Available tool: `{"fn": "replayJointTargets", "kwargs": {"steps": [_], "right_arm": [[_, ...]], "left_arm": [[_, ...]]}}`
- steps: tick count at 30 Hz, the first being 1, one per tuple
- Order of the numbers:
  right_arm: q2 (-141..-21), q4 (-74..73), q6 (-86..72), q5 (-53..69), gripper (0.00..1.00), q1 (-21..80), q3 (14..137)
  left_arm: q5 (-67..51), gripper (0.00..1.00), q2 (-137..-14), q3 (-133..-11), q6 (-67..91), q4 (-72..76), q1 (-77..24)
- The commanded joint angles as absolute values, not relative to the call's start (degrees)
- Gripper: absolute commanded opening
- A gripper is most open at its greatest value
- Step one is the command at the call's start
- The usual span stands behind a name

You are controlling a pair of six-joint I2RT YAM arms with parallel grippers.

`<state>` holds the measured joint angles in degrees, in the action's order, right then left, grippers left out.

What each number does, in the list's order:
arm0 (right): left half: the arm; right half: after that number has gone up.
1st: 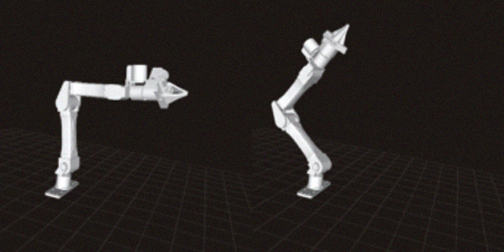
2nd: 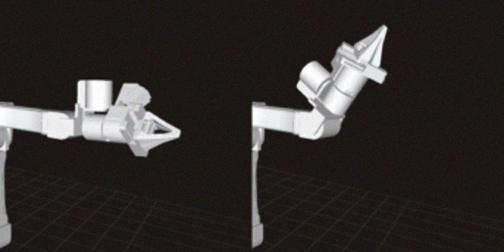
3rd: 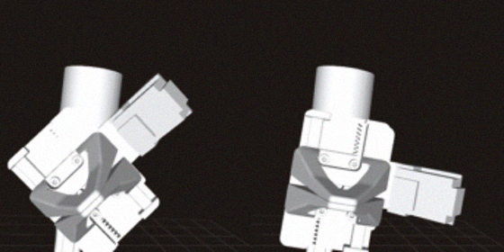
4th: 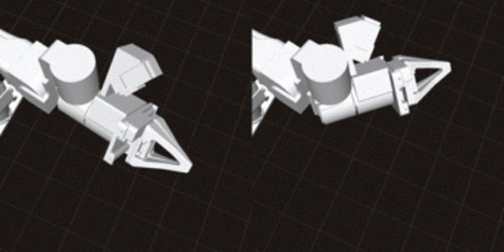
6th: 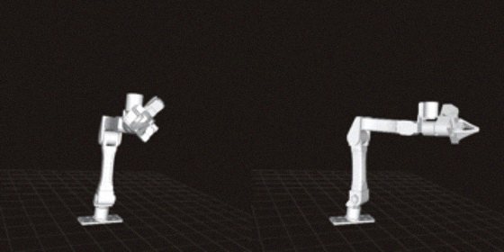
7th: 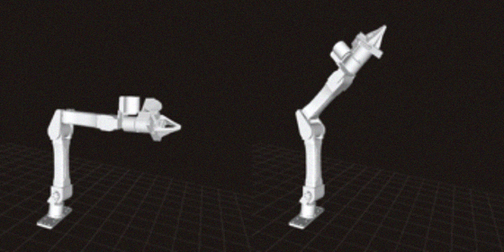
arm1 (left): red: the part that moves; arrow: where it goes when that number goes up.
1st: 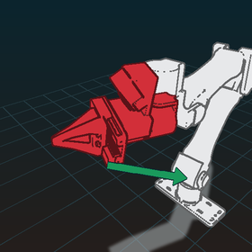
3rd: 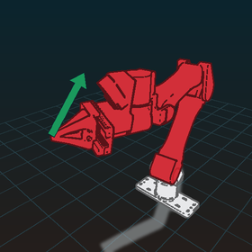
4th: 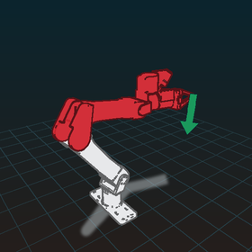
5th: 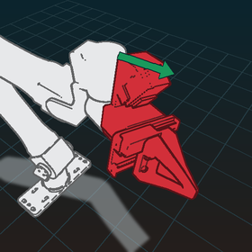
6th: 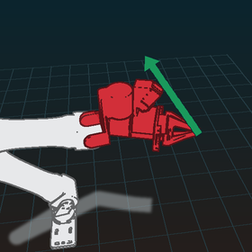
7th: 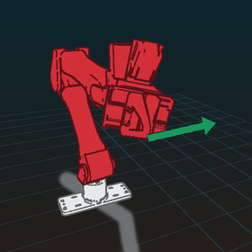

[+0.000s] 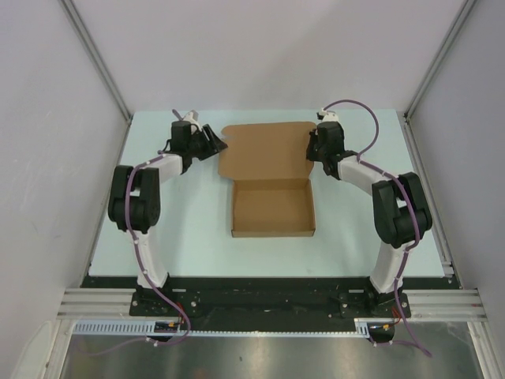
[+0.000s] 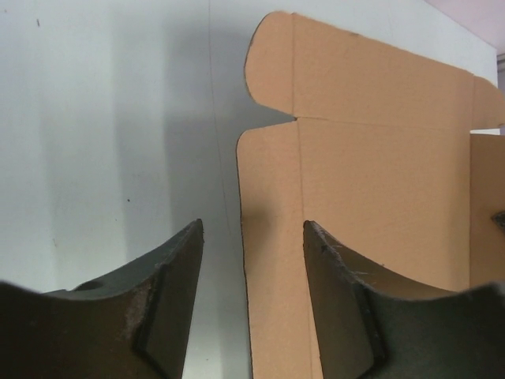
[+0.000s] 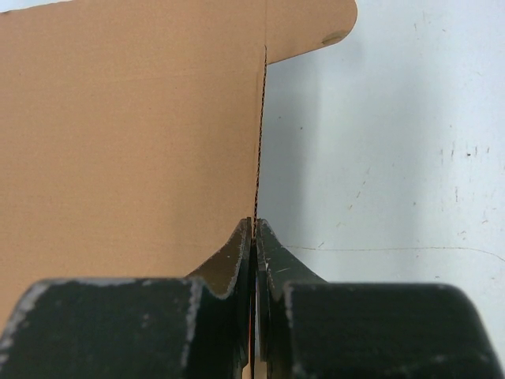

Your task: Fold the paper box

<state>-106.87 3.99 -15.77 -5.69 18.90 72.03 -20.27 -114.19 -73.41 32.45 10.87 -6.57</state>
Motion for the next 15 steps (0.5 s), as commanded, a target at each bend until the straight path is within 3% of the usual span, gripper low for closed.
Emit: {"fn": "replayJointTargets", "kwargs": {"steps": [1,12,15], "right_arm": [[-103.71,6.07,-14.77,-6.77,0.00,19.69,71.81],[-103.27,6.24,-14.42,-9.57,0.00,21.09,70.84],[-102.66,6.33,-13.89,-12.12,0.00,22.50,70.23]], "left_arm": [[-21.62,0.55,-115.40,-75.32,30.76,10.63,-6.33],[-26.19,0.02,-111.37,-69.62,32.16,18.26,-6.77],[-26.19,0.00,-108.03,-66.54,31.38,20.56,-7.82]]}}
